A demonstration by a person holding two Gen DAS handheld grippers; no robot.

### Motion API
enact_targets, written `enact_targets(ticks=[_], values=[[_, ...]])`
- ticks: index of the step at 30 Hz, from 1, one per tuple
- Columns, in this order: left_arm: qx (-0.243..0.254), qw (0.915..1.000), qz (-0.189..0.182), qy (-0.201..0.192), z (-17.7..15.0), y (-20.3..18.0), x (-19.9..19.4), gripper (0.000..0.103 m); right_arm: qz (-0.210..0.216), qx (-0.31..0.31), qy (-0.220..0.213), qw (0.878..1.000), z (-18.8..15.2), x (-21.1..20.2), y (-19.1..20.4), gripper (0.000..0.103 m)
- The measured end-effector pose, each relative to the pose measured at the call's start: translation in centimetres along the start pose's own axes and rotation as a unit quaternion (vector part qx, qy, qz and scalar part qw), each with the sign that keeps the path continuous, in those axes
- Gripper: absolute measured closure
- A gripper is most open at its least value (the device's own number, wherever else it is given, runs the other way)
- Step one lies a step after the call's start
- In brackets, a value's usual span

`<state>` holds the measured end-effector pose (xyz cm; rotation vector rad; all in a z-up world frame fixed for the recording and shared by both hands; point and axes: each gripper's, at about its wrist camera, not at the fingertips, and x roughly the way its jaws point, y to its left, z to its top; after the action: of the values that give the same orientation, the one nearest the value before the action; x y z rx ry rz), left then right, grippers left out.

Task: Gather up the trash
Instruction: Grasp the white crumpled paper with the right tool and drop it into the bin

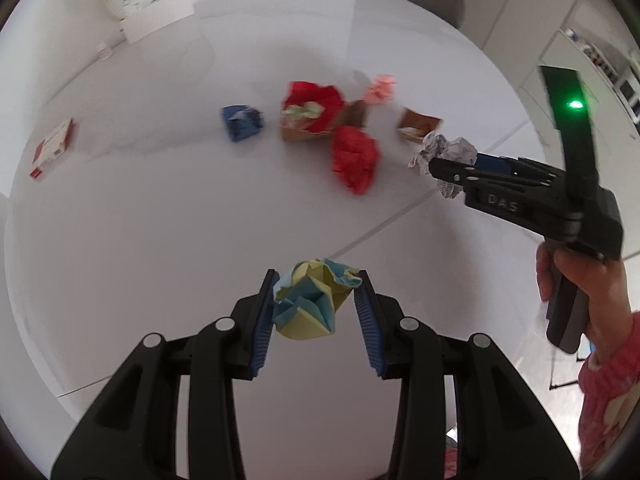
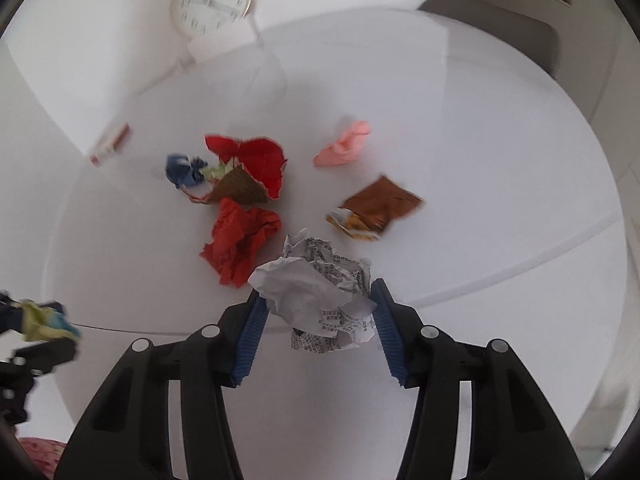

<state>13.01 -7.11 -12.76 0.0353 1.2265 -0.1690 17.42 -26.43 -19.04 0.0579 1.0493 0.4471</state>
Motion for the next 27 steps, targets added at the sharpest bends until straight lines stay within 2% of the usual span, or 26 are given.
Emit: enact_targets(ticks=[3,6,8,11,15,21,23,25,27], values=[[0.018,0.9997,-0.019,-0.001,-0.3,-2.7,-0.7,0.065,0.011,0.048,-0.031,0.998,-2.4,-5.1,-2.2,0.051],[0.047,0.9975,-0.053,-0.004,-0.7,-6.6,-1.4,0.065,-0.004,0.079,-0.061,0.995,-6.4,-11.5,-4.4,0.051],[0.066,0.9951,-0.074,-0.004,-1.0,-9.3,-1.7,0.065,-0.022,0.091,-0.064,0.994,-9.0,-14.5,-5.8,0.051],[0.104,0.9889,-0.106,0.0,-1.5,-14.5,-1.7,0.065,-0.076,0.114,-0.047,0.989,-14.4,-18.2,-8.7,0.05],[0.142,0.9804,-0.136,0.008,-2.7,-19.7,-1.6,0.065,-0.102,0.174,-0.009,0.979,-21.0,-18.4,-12.8,0.05],[0.179,0.9753,-0.128,0.025,-5.0,-24.8,-0.9,0.065,-0.102,0.227,0.073,0.966,-28.3,-12.9,-17.8,0.049],[0.188,0.9751,-0.115,0.023,-5.8,-25.7,-0.8,0.065,-0.102,0.232,0.096,0.963,-29.6,-11.4,-18.7,0.036],[0.195,0.975,-0.104,0.024,-6.6,-26.3,-0.7,0.065,-0.109,0.24,0.104,0.959,-30.6,-10.6,-19.6,0.01],[0.193,0.9755,-0.1,0.029,-7.0,-26.6,-0.5,0.065,-0.121,0.254,0.106,0.954,-31.1,-10.6,-20.3,0.003]])
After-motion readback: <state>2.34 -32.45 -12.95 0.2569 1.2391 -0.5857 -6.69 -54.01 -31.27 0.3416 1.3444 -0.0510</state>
